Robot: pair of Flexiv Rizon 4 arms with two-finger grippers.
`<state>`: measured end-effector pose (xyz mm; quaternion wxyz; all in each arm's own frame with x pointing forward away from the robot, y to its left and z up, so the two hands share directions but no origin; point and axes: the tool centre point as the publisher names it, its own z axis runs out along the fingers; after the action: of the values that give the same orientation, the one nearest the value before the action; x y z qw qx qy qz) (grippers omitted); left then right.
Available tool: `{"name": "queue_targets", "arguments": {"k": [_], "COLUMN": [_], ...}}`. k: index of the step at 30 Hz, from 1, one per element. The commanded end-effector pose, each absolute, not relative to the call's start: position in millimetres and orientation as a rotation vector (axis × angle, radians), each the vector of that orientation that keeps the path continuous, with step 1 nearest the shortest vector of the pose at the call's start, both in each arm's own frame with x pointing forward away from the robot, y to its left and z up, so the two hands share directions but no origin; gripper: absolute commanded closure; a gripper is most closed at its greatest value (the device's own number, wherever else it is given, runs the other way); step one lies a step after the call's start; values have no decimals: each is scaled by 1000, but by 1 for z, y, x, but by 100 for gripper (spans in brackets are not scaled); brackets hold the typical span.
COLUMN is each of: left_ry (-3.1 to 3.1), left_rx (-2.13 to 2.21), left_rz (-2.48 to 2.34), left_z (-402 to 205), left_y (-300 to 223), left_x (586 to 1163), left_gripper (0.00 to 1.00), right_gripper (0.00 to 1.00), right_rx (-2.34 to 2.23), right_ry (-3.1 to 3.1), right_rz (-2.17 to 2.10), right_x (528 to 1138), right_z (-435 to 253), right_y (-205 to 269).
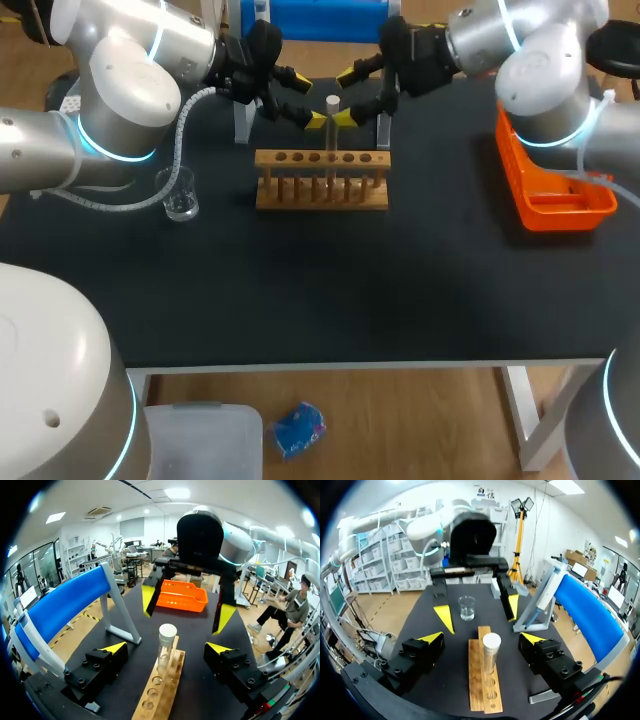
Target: Invert the test tube, pick up the pipette, mount the tip to pipette, aspirate from beaker and dispense into the tube, eject the tip, return the pipette, and cap with the stopper.
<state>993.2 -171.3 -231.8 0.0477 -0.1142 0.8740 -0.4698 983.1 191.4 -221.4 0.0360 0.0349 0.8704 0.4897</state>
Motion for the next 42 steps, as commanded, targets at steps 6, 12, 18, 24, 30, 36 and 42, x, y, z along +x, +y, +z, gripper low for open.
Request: {"name": "queue_targets", "arguments": {"k": [6, 12, 18, 24, 30, 36, 42], "left_ry": [2672, 2672, 2672, 2672, 2672, 2672, 2672], "left_rx": [-348, -348, -348, -348, -348, -348, -348], "left_rz": [-1430, -1430, -1430, -1430, -1430, -1430, -1430], "left_z": [-231, -231, -231, -231, -231, -231, -231], "left_y": [-171, -171, -171, -171, -171, -171, -171], "left_x": [994, 994, 994, 994, 994, 994, 994], "left_gripper": [0, 0, 0, 0, 0, 0, 0], "right_gripper": [18, 88, 100, 100, 100, 100, 100], "right_rx": [81, 73, 71, 60, 58, 51, 40], "right_ry": [2581, 2488, 2454, 2407, 2385, 2360, 2360], "right_rz": [1690, 1825, 1879, 1961, 2022, 2085, 2098], "right_x": [975, 976, 978, 981, 986, 991, 995], "right_z": [-210, -207, -205, -206, -210, -212, -214], "right_y": [189, 192, 194, 197, 204, 211, 215]}}
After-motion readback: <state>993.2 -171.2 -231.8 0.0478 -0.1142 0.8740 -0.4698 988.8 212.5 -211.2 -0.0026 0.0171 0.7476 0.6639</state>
